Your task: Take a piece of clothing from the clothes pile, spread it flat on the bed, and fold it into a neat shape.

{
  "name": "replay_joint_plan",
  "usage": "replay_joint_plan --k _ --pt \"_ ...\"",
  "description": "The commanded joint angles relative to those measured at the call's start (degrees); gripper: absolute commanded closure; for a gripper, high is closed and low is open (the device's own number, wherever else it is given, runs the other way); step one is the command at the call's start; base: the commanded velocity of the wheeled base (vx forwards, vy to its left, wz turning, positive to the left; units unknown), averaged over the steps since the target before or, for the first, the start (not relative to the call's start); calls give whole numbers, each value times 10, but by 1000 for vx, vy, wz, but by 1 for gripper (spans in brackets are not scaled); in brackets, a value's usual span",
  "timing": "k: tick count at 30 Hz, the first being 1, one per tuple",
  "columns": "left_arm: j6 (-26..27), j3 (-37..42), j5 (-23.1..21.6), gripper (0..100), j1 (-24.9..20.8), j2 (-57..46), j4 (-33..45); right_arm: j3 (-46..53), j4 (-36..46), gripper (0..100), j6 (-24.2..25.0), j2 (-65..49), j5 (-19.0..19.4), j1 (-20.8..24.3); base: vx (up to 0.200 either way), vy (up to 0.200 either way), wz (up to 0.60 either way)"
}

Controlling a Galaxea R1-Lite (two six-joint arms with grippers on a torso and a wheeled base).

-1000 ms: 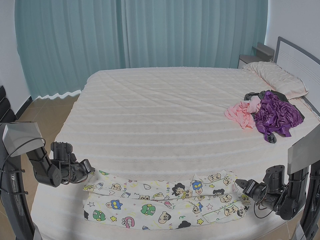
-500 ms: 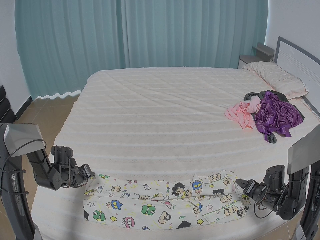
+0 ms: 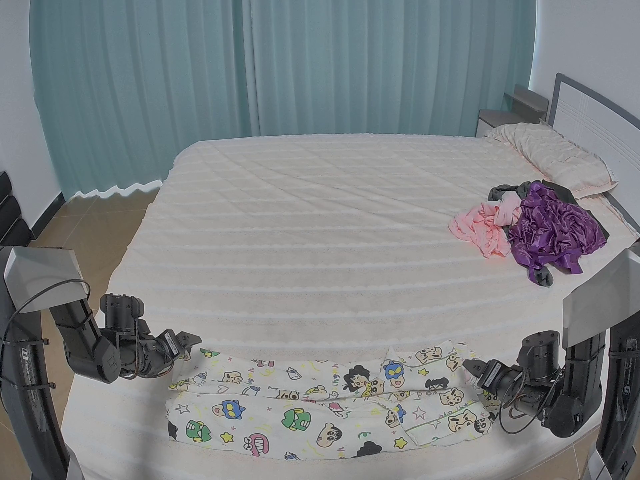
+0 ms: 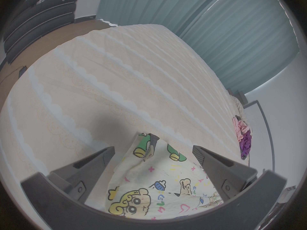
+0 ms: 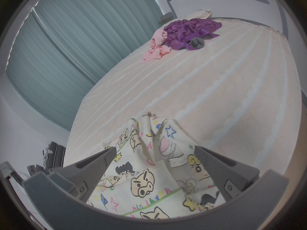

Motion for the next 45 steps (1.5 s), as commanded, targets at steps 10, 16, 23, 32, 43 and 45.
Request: replay_joint_plan --k 10,16,23,32,43,45 --pt "-14 12 -3 0 1 -5 -36 -85 -8 0 -66 94 24 31 0 0 0" --pt "-14 13 -2 0 1 -3 -43 -112 -8 100 -99 115 28 33 0 0 0" --pt "-13 14 -1 0 1 -3 -43 -117 -8 100 -95 109 24 27 0 0 0" --pt "-12 14 0 0 1 -3 -43 -92 -8 100 -27 60 28 3 0 0 0" --pt "-13 14 0 0 1 -3 -43 -81 -8 100 -27 77 29 -3 0 0 0" --pt "-13 14 0 0 1 -3 -43 -81 -8 100 -30 85 29 -3 0 0 0"
